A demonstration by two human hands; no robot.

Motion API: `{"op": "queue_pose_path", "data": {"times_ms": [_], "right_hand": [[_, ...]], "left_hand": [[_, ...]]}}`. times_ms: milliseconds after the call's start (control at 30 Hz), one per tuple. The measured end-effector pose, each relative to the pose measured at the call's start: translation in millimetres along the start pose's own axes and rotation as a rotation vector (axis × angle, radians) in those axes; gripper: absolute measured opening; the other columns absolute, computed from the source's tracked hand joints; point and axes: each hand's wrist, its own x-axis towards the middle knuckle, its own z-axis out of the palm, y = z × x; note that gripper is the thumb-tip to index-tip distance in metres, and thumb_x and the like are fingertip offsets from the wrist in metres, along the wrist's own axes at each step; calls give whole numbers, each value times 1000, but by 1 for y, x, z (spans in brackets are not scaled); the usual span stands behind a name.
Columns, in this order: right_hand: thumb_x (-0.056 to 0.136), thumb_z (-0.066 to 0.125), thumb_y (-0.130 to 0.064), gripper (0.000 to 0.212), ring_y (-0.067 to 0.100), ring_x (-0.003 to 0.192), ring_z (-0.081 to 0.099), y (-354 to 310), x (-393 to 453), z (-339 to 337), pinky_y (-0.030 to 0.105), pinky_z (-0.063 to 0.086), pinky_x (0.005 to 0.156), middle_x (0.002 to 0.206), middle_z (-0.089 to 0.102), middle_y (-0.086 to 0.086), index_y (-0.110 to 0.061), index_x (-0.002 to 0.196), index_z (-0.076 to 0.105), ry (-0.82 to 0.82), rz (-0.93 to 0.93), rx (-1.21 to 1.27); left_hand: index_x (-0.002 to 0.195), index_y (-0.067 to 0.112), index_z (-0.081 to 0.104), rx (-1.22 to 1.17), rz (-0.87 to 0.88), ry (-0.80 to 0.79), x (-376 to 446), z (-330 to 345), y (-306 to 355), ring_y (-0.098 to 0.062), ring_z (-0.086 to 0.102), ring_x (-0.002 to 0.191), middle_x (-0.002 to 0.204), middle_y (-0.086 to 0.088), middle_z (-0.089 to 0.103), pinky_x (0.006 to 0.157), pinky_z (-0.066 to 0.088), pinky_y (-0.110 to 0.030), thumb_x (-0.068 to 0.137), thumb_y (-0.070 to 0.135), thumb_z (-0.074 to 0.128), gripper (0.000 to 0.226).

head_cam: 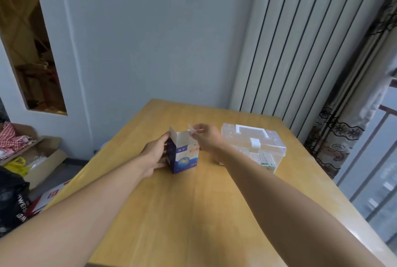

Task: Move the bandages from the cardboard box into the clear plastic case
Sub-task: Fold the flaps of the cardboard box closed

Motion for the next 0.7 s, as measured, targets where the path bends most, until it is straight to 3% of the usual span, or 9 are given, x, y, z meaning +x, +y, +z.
{"op": "queue_pose_path", "data": {"times_ms": [100, 200, 267, 367, 433, 467, 533, 600, 700], "right_hand": [[105, 44, -47, 48, 22, 91, 62, -1, -5, -3, 37, 56, 76, 105, 67, 7, -9, 118, 70, -3, -29, -100], [103, 51, -28, 31, 24, 92, 64, 11, 0, -11, 49, 58, 83, 108, 70, 14, -2, 111, 67, 117, -13, -216], [98, 60, -21, 25, 24, 102, 66, 19, 4, -16, 45, 58, 88, 118, 67, 12, -9, 120, 57, 125, 70, -199], [96, 65, -11, 62, 27, 117, 62, 19, 3, -22, 36, 56, 87, 135, 61, 9, -17, 150, 34, 45, 158, 2], [94, 65, -3, 76, 28, 123, 59, 18, 2, -23, 35, 57, 84, 142, 56, 6, -20, 156, 25, 40, 93, 68], [93, 65, 0, 73, 28, 124, 58, 18, 2, -22, 37, 59, 83, 142, 56, 4, -22, 154, 32, 56, 32, 68], [91, 68, -1, 48, 21, 125, 55, 16, -1, -22, 37, 63, 76, 135, 58, 0, -26, 130, 57, 96, -102, -35], [89, 72, -5, 31, 16, 121, 54, 13, -6, -24, 30, 60, 66, 128, 59, -3, -27, 108, 62, 76, -185, -176], [87, 74, -8, 36, 19, 116, 60, 10, -12, -34, 32, 60, 80, 123, 65, -1, -23, 118, 63, -121, -267, -327]], "left_hand": [[110, 21, 71, 88, 22, -45, 7, 21, 4, -24, 67, 90, 98, -2, 75, 79, 47, -34, 101, 53, 49, 39], [111, 24, 70, 138, 96, -27, 17, 30, 0, -22, 64, 85, 95, -1, 74, 78, 44, -33, 100, 35, 52, 23], [110, 26, 70, 133, 159, -60, 19, 33, -1, -21, 64, 87, 102, 0, 74, 75, 44, -31, 100, 22, 52, 21], [119, 25, 65, 109, 249, -85, 22, 38, -3, -21, 65, 95, 113, 0, 72, 74, 46, -28, 102, 14, 50, 25], [118, 24, 61, 100, 289, -59, 19, 42, -2, -17, 66, 89, 109, 1, 71, 69, 47, -25, 105, 15, 48, 21], [119, 24, 61, 84, 306, -49, 19, 43, -2, -16, 67, 87, 108, 1, 72, 67, 48, -24, 106, 14, 47, 21], [117, 25, 63, 79, 309, -43, 17, 46, -1, -17, 69, 90, 107, 1, 73, 67, 50, -25, 106, 10, 42, 28], [112, 28, 65, 94, 285, -39, 15, 47, -1, -20, 69, 95, 106, -1, 73, 68, 50, -28, 103, 4, 35, 40], [107, 30, 64, 82, 251, -42, 12, 47, -1, -21, 69, 93, 106, -3, 73, 67, 51, -29, 100, -2, 31, 46]]}}
